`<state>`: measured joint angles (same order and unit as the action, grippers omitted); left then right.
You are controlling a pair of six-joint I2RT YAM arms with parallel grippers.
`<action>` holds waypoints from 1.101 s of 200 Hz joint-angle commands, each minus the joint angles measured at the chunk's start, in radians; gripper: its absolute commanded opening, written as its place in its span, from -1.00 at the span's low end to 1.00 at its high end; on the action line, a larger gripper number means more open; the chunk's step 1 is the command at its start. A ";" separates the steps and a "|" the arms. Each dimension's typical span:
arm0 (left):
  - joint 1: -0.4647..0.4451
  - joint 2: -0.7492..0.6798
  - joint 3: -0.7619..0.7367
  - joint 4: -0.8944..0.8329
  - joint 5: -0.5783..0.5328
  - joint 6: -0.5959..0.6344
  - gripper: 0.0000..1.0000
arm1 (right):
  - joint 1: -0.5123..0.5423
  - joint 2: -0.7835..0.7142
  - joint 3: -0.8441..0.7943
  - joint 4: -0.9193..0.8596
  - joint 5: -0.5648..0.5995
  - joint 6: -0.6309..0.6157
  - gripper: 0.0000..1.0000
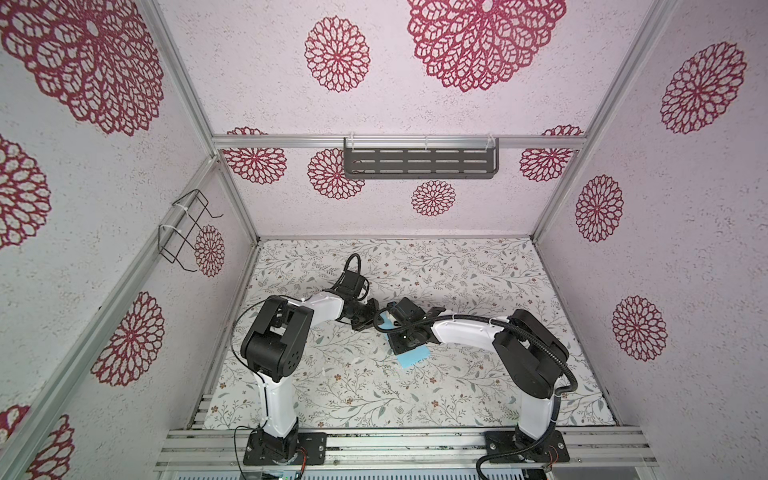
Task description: Fold a paper plane with a square sheet of paper (pick it up from the middle)
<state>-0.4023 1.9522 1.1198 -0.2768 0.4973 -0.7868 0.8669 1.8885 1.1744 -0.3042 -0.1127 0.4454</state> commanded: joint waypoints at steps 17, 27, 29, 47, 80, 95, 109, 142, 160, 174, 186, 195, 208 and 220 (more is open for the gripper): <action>0.000 0.048 0.011 -0.040 -0.041 0.028 -1.00 | -0.004 0.003 0.024 -0.029 -0.007 -0.018 -0.73; 0.000 0.053 0.011 -0.046 -0.047 0.032 -1.00 | -0.003 0.000 0.026 -0.031 -0.006 -0.022 -0.72; 0.001 0.053 0.012 -0.046 -0.047 0.033 -1.00 | -0.004 0.000 0.027 -0.030 -0.006 -0.023 -0.72; 0.001 0.059 0.012 -0.056 -0.052 0.038 -1.00 | -0.004 -0.008 0.033 -0.026 -0.005 -0.026 -0.71; 0.001 0.056 0.006 -0.065 -0.059 0.043 -1.00 | -0.004 -0.020 0.054 0.005 -0.001 -0.030 -0.71; 0.001 0.052 0.002 -0.064 -0.060 0.040 -1.00 | -0.003 -0.003 0.076 0.010 0.008 -0.033 -0.71; 0.001 0.051 0.001 -0.065 -0.060 0.041 -1.00 | -0.004 0.015 0.092 0.016 0.014 -0.034 -0.71; 0.003 0.050 -0.002 -0.063 -0.060 0.040 -1.00 | -0.004 0.045 0.104 0.014 0.033 -0.030 -0.71; 0.005 0.049 -0.004 -0.062 -0.059 0.038 -1.00 | -0.004 0.049 0.096 0.011 0.032 -0.028 -0.71; 0.009 0.049 -0.008 -0.062 -0.058 0.040 -1.00 | -0.003 0.050 0.090 0.009 0.023 -0.028 -0.72; 0.014 0.050 -0.016 -0.056 -0.053 0.037 -1.00 | -0.002 0.051 0.084 0.004 0.019 -0.029 -0.73; 0.018 0.051 -0.021 -0.049 -0.049 0.034 -1.00 | -0.003 0.052 0.081 -0.003 0.016 -0.030 -0.75; 0.023 0.052 -0.027 -0.046 -0.044 0.033 -1.00 | -0.001 0.054 0.073 -0.012 0.013 -0.031 -0.76; 0.028 0.054 -0.032 -0.042 -0.042 0.032 -1.00 | -0.001 0.051 0.064 -0.017 0.010 -0.033 -0.76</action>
<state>-0.3923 1.9759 1.1244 -0.2790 0.4980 -0.7601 0.8665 1.9469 1.2503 -0.2886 -0.1017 0.4358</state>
